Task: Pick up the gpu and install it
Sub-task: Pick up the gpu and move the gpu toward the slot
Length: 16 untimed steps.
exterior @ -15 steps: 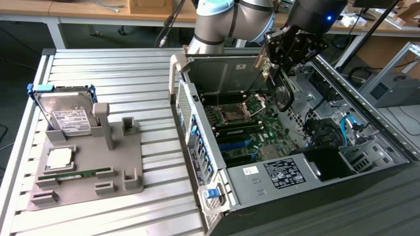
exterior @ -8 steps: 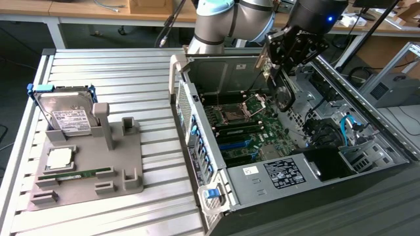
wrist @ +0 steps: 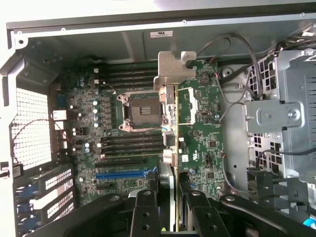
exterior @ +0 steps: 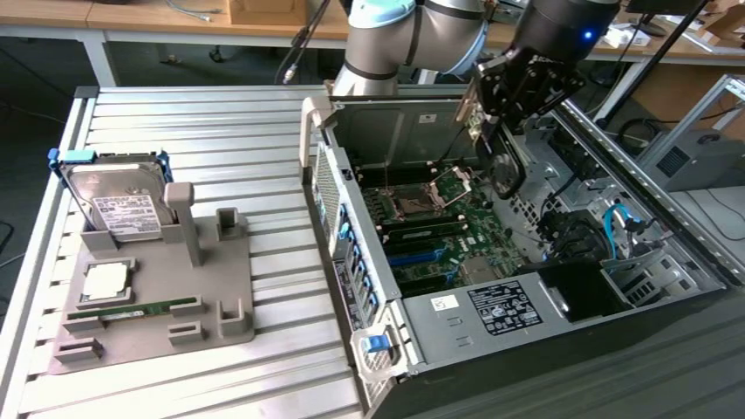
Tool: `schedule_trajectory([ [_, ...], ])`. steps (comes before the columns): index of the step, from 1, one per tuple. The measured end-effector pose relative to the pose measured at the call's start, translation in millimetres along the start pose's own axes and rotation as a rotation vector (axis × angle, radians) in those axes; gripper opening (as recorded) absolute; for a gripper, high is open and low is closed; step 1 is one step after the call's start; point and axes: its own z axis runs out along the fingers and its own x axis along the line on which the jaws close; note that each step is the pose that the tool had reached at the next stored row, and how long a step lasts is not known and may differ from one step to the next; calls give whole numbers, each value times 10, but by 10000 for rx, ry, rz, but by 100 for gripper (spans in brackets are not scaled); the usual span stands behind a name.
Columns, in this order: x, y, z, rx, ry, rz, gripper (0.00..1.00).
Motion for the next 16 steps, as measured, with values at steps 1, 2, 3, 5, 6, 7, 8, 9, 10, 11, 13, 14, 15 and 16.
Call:
schedule_trajectory([
  [1, -4, 0, 2, 0, 0, 0, 27],
  [2, -9, 0, 4, 0, 0, 0, 27],
  [3, -13, 1, 6, 0, 0, 0, 27],
  [5, -22, 1, 9, 1, 0, 0, 27],
  [6, -26, 1, 11, 1, 0, 0, 27],
  [7, -31, 1, 13, 0, 0, 0, 27],
  [8, -35, 1, 15, 0, 0, -1, 27],
  [9, -38, 2, 17, 0, 0, -1, 27],
  [10, -42, 2, 18, 1, 0, 0, 27],
  [11, -47, 2, 20, 0, 0, 0, 27],
  [13, -55, 2, 24, 0, 0, 0, 27],
  [14, -59, 3, 26, 0, 0, 0, 27],
  [15, -65, 3, 28, 0, 0, -1, 27],
  [16, -70, 3, 30, 0, 0, -1, 27],
])
